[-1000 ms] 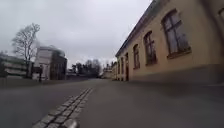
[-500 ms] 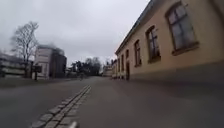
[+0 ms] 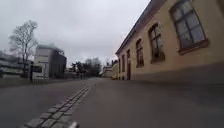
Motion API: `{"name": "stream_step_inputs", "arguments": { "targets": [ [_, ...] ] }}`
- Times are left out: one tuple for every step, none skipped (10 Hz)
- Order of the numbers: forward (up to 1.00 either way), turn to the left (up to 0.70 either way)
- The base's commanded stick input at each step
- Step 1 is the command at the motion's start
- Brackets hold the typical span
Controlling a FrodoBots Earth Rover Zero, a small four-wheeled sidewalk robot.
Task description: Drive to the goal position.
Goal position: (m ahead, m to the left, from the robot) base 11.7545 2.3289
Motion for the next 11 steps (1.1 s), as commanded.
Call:
{"name": "stream_step_inputs", "arguments": {
  "targets": [
    [1.00, 0.00],
    [1.00, 0.00],
    [1.00, 0.00],
    [1.00, 0.00],
    [1.00, 0.00],
    [1.00, 0.00],
    [1.00, 0.00],
    [1.00, 0.00],
    [1.00, 0.00],
    [1.00, 0.00],
    [1.00, 0.00]
  ]
}}
